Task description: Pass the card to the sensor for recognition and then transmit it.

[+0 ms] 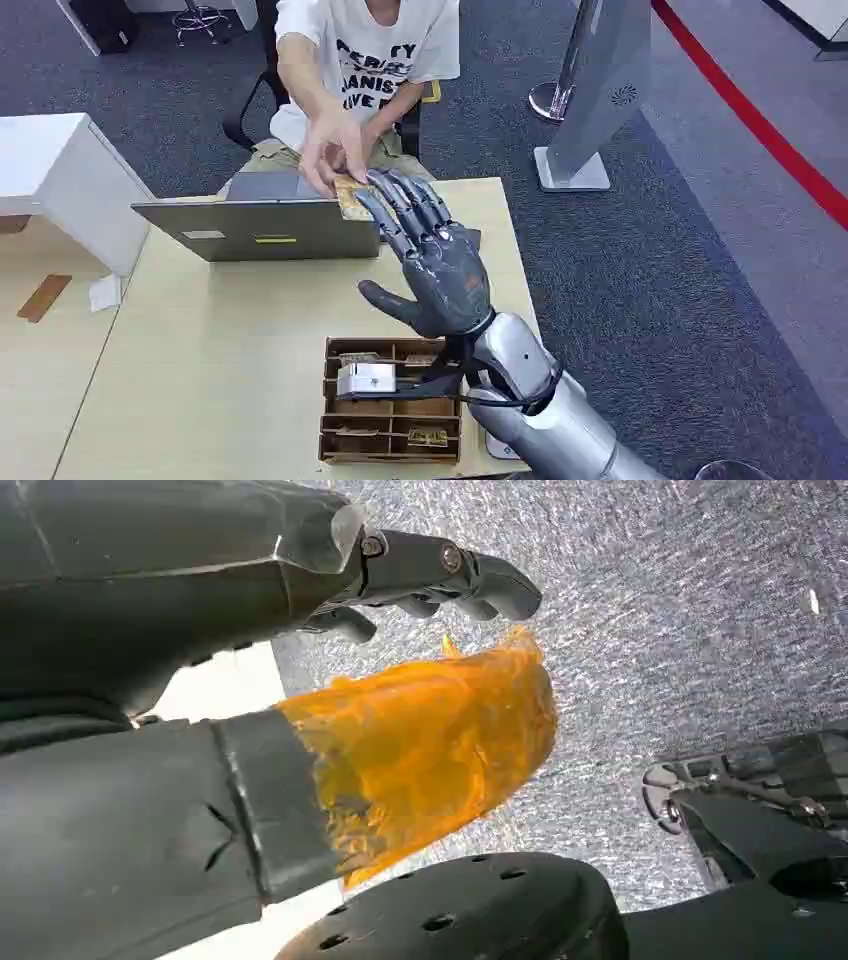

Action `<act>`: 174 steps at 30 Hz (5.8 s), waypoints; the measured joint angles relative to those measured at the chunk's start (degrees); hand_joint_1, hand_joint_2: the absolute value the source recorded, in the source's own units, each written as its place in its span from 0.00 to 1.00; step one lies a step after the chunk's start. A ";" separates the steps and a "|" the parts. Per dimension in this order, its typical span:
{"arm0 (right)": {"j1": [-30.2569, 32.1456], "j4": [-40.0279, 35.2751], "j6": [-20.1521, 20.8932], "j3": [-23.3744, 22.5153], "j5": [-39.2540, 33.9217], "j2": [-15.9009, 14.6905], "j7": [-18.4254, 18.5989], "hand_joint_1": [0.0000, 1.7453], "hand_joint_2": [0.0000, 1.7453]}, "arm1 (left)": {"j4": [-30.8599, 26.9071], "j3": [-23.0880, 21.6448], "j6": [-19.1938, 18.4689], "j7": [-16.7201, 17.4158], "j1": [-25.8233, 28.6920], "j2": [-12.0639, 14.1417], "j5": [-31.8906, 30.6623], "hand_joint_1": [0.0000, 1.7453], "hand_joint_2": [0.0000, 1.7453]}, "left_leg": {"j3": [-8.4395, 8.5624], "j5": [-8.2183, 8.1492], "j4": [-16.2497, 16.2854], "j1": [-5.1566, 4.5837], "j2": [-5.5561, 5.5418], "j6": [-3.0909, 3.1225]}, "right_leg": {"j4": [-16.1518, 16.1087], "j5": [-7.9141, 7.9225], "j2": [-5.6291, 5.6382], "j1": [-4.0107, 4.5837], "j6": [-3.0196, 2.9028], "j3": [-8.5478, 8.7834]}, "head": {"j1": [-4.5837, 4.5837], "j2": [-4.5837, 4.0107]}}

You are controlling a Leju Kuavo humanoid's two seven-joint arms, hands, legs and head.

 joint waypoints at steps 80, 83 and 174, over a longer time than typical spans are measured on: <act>1.94 2.22 13.84 -11.70 -34.98 3.12 -3.02 1.00 1.00 | 0.00 0.20 1.53 -0.94 1.17 0.02 2.82 0.00 0.00 | 0.00 0.00 0.00 0.00 -0.02 0.00 | 0.00 -0.01 -0.01 0.01 0.00 -0.05 | 0.00 0.00; 4.98 -0.36 16.24 -14.69 -40.95 2.21 -4.62 1.00 1.00 | 0.00 0.79 1.79 -1.51 1.83 0.13 3.59 0.00 0.00 | -0.04 -0.01 0.00 0.00 -0.04 0.00 | 0.00 -0.03 -0.03 0.00 0.02 -0.05 | 0.00 0.00; 32.23 -2.45 39.98 -30.29 -45.60 -30.62 -8.55 1.00 1.00 | 0.00 6.21 1.29 -3.10 2.57 2.03 6.71 0.00 0.00 | -0.07 -0.17 0.00 -0.06 -0.03 0.12 | -0.07 -0.13 -0.09 -0.02 0.13 -0.07 | -0.02 0.00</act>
